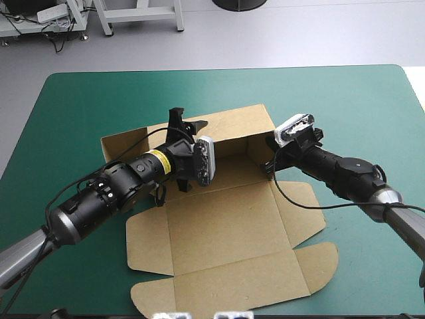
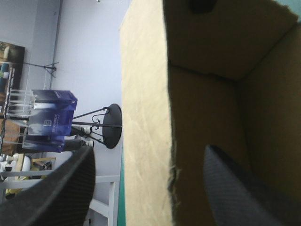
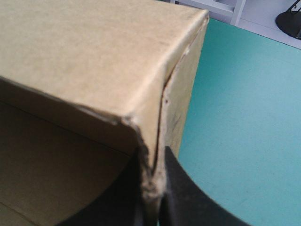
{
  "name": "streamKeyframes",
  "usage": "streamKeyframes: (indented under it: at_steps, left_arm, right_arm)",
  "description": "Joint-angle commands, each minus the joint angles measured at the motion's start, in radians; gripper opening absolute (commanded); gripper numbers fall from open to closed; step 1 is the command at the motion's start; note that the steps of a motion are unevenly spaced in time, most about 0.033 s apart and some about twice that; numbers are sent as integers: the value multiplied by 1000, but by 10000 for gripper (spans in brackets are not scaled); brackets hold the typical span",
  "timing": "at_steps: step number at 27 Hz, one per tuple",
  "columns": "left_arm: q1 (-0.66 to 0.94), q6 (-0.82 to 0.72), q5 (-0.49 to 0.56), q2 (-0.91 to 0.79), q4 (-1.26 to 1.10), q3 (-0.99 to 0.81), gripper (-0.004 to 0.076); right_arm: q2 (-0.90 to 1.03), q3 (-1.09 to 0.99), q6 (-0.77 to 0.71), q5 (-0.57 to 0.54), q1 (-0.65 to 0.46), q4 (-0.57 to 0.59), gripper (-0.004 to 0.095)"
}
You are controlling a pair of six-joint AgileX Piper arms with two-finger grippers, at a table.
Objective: Fold the box
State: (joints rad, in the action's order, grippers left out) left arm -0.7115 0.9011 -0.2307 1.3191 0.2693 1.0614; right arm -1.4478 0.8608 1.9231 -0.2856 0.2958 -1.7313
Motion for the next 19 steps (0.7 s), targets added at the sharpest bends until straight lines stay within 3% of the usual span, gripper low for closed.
streamKeyframes:
  at_steps: [1, 6, 12, 16, 19]
  left_arm:
    - [-74, -15, -24, -70, -13, 27, 477]
    - [-171, -43, -163, -134, -105, 29, 468]
    - [-186, -192, -257, -187, -167, 60, 361]
    - [-186, -419, -364, -190, -69, 156, 282]
    - [-186, -772, -471, -190, 102, 274, 174]
  right_arm:
    - [33, 44, 4, -31, 1, -45, -20]
    - [33, 47, 4, -17, 1, -43, -20]
    - [33, 47, -7, -10, 1, -41, -19]
    - [35, 47, -25, -10, 1, -15, -20]
    - [37, 47, -48, 7, 1, 8, -20]
